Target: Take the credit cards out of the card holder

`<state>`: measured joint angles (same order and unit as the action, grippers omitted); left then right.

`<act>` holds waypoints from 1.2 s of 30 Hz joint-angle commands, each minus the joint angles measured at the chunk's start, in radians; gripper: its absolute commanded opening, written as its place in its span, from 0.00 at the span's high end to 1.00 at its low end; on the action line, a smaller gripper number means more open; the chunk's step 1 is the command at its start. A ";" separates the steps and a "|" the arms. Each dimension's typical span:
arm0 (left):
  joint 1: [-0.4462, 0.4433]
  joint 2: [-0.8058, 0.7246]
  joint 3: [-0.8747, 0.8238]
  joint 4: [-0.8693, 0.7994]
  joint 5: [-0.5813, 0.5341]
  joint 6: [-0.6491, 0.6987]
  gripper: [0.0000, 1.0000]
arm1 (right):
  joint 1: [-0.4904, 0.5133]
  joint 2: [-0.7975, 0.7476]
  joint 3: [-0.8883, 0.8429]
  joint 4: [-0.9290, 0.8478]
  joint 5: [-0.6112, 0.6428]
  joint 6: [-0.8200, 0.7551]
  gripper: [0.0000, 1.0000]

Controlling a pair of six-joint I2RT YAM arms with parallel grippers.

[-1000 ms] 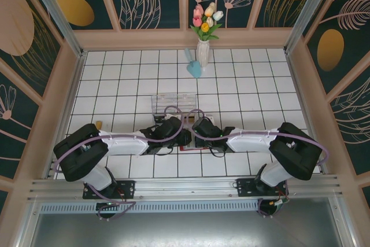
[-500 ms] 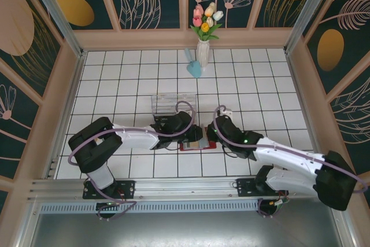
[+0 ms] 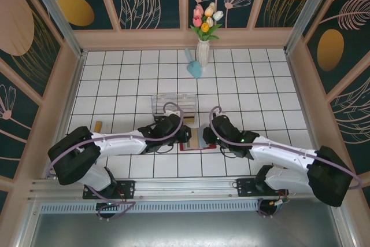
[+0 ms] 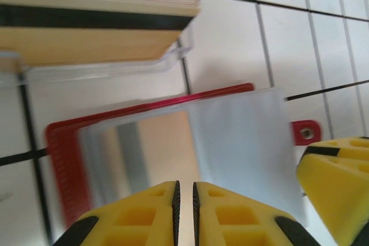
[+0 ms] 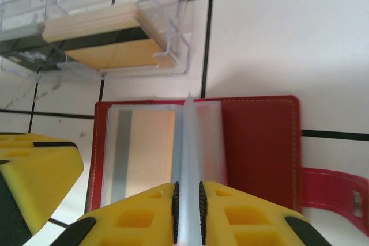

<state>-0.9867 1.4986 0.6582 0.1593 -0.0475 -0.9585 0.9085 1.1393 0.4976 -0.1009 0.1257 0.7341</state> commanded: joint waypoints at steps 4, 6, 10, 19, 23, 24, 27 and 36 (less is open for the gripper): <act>0.007 0.021 -0.049 0.006 -0.012 -0.008 0.82 | -0.014 0.100 0.047 0.123 -0.154 -0.016 0.77; 0.007 0.043 -0.042 0.024 0.004 -0.003 0.82 | -0.025 0.140 0.044 0.133 -0.174 -0.006 0.77; 0.007 0.091 -0.023 0.028 0.027 0.007 0.82 | -0.053 0.205 0.023 0.171 -0.231 0.009 0.82; 0.008 0.134 -0.020 0.048 0.052 0.000 0.83 | -0.060 0.260 0.034 0.130 -0.184 0.004 0.84; 0.007 0.117 -0.025 0.041 0.045 -0.002 0.83 | -0.049 0.230 0.062 0.038 -0.094 -0.018 0.84; 0.007 0.114 -0.024 0.039 0.042 -0.002 0.83 | -0.043 0.220 0.073 0.011 -0.062 -0.026 0.84; 0.007 0.109 -0.023 0.034 0.036 0.000 0.83 | -0.027 0.205 0.109 -0.089 0.040 -0.044 0.84; 0.007 0.071 -0.025 0.070 0.064 -0.002 0.83 | -0.013 0.233 0.131 -0.169 0.134 -0.066 0.82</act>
<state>-0.9821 1.6028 0.6304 0.2211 -0.0040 -0.9615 0.8883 1.3624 0.6109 -0.2108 0.2020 0.6861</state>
